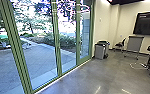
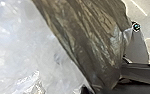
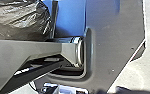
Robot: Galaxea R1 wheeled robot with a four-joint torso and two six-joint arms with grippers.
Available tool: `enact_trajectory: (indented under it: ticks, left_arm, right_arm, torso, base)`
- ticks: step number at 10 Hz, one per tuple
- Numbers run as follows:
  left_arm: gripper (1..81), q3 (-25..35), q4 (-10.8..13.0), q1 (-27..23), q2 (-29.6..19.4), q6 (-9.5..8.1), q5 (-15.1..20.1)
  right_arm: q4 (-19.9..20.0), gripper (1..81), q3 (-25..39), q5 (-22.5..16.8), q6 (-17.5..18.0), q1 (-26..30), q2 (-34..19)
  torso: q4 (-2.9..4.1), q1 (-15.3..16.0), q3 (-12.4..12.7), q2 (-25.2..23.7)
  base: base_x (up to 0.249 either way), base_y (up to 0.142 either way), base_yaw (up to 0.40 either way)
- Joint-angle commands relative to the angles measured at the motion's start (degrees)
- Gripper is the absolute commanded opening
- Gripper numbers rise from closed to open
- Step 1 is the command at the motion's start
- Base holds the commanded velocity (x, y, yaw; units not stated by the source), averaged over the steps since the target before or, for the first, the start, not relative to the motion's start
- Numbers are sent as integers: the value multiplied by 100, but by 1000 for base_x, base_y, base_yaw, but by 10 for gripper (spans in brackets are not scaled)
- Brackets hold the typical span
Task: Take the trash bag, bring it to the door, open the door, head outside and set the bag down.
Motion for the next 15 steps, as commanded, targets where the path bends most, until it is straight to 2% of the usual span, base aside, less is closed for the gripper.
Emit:
enact_trajectory:
  ticks: [1, 4, 9, 15]
  left_arm:
    - [10, 9, 57, -335, 9, 55, 296]
    - [10, 9, 57, -335, 0, 55, 305]
    - [10, 9, 57, -335, 9, 72, 305]
    - [10, 9, 48, -335, 9, 72, 305]
  right_arm:
    - [-25, 811, 25, -329, -16, 324, 34]
    - [-25, 811, 25, -329, -16, 324, 42]
    - [-25, 811, 25, -329, -16, 333, 42]
    - [-25, 811, 25, -321, -16, 324, 42]
  torso:
    - [0, 0, 0, -2]
    - [0, 0, 0, -2]
    - [0, -2, 0, -2]
    - [0, -2, 2, -2]
  base:
    - [161, -80, 0]
    - [161, -75, 0]
    - [161, 0, 0]
    - [161, -78, 0]
